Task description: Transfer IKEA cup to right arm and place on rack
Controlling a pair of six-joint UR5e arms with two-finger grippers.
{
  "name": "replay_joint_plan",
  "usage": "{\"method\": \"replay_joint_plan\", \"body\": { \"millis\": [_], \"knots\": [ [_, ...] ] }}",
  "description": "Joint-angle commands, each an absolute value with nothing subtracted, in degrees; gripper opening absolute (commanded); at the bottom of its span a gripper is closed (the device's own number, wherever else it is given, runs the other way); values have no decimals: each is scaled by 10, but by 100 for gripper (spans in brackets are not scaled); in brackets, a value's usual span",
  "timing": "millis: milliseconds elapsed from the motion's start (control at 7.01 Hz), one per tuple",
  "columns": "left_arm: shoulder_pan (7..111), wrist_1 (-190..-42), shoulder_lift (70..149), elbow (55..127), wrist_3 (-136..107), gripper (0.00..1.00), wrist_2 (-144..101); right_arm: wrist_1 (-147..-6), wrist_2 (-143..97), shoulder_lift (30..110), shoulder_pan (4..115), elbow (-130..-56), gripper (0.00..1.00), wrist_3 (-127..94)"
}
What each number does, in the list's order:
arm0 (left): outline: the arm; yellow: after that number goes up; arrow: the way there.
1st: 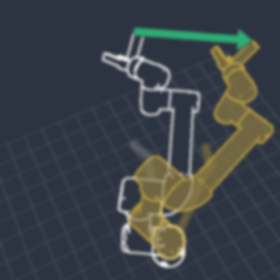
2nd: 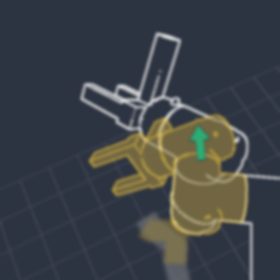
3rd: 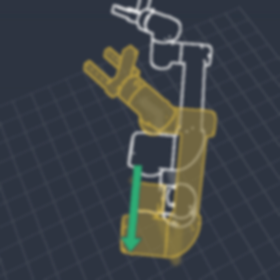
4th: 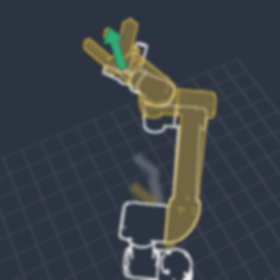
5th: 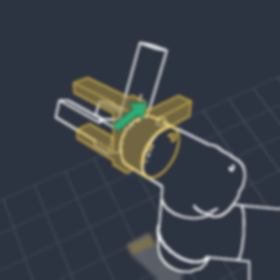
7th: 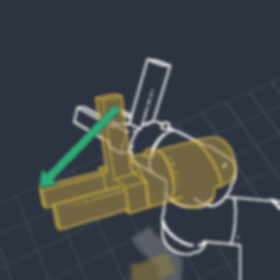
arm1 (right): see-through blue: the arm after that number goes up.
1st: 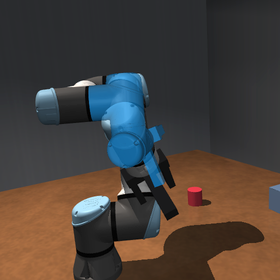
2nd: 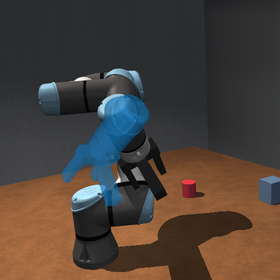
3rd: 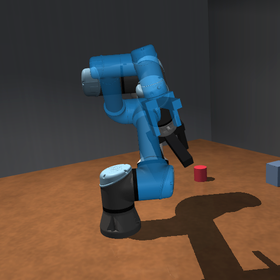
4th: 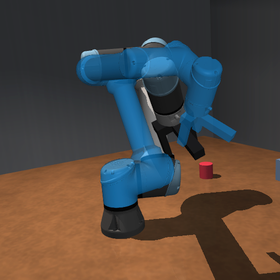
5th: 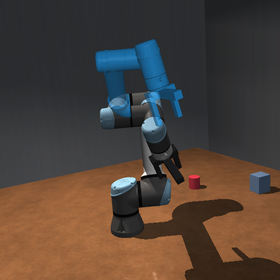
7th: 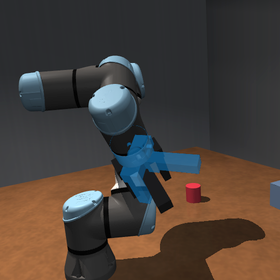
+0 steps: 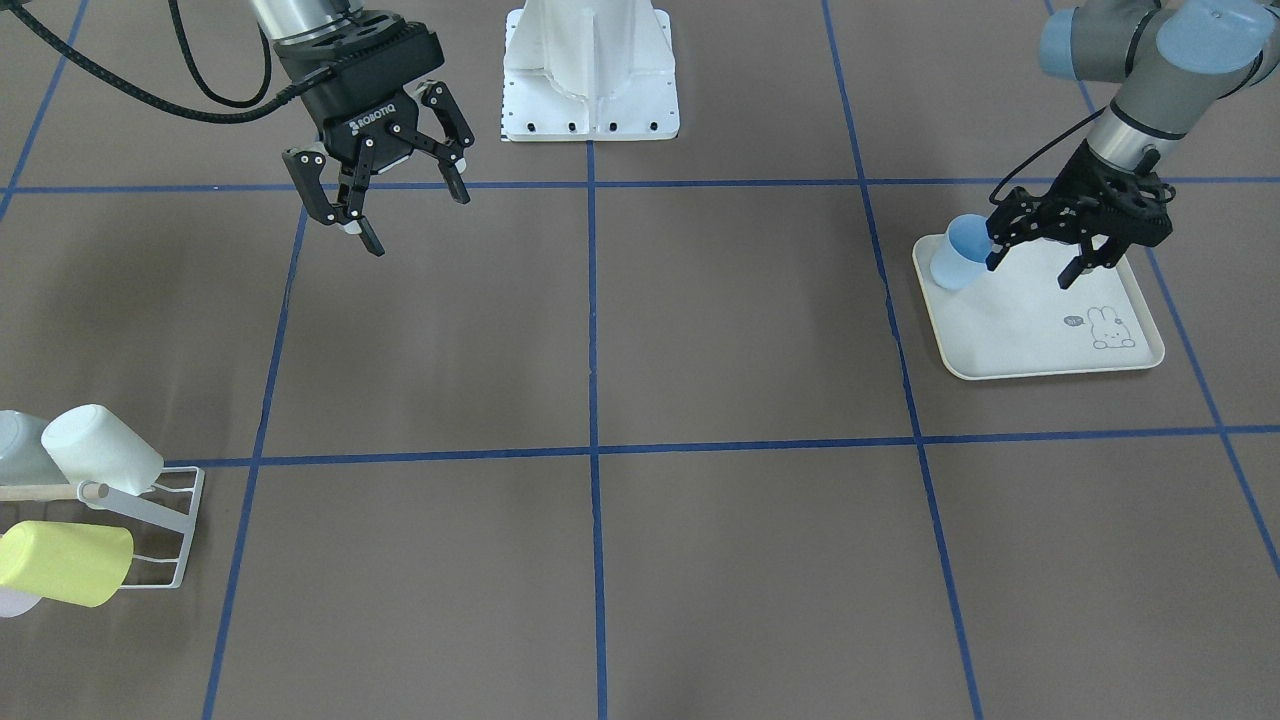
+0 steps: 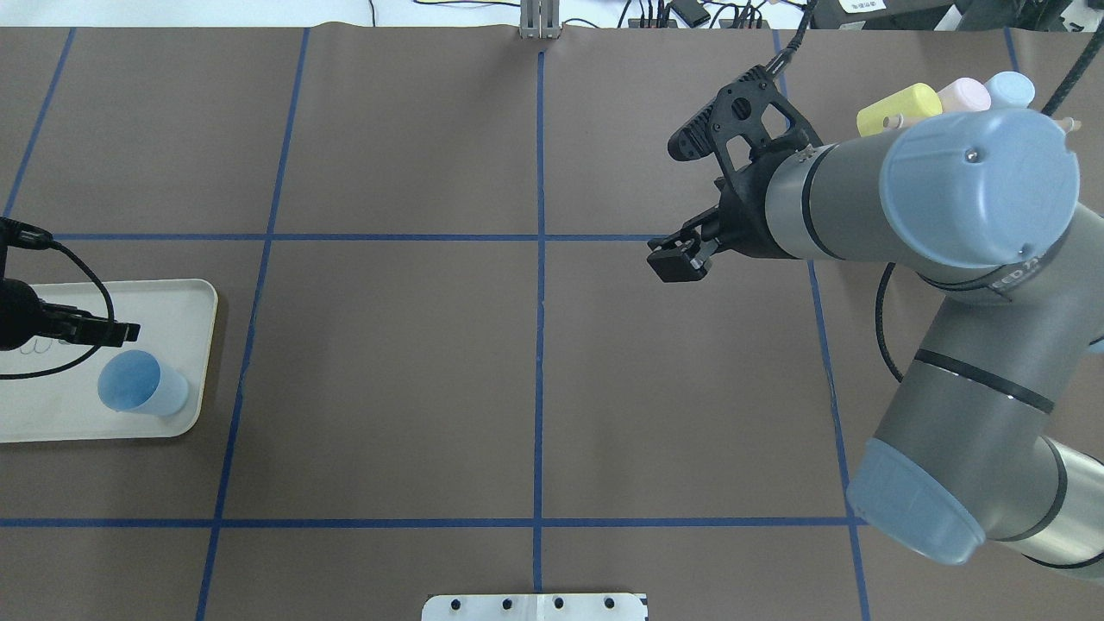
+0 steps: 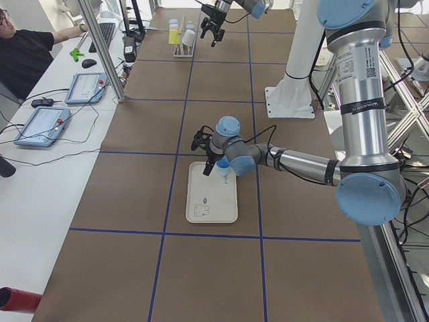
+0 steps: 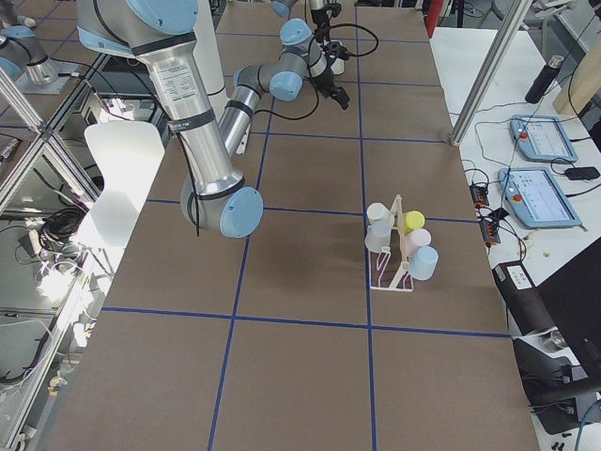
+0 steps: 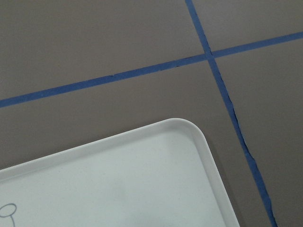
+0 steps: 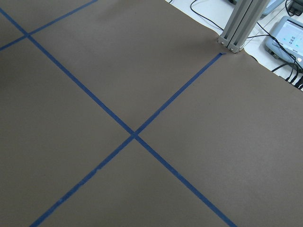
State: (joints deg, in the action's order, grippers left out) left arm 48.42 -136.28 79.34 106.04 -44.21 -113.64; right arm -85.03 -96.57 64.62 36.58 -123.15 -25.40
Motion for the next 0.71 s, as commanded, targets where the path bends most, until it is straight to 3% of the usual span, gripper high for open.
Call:
{"method": "replay_joint_plan", "body": {
  "millis": [0, 428, 571],
  "knots": [
    [470, -1397, 774, 1056, -443, 100, -1140, -850, -964, 647, 366, -1229, 99, -252],
    [442, -1441, 742, 1056, -446, 98, -1142, -850, -962, 648, 362, -1229, 99, -253],
    [432, -1445, 742, 1056, -447, 76, -1142, -850, -962, 649, 361, -1230, 99, -253]
  ]
}}
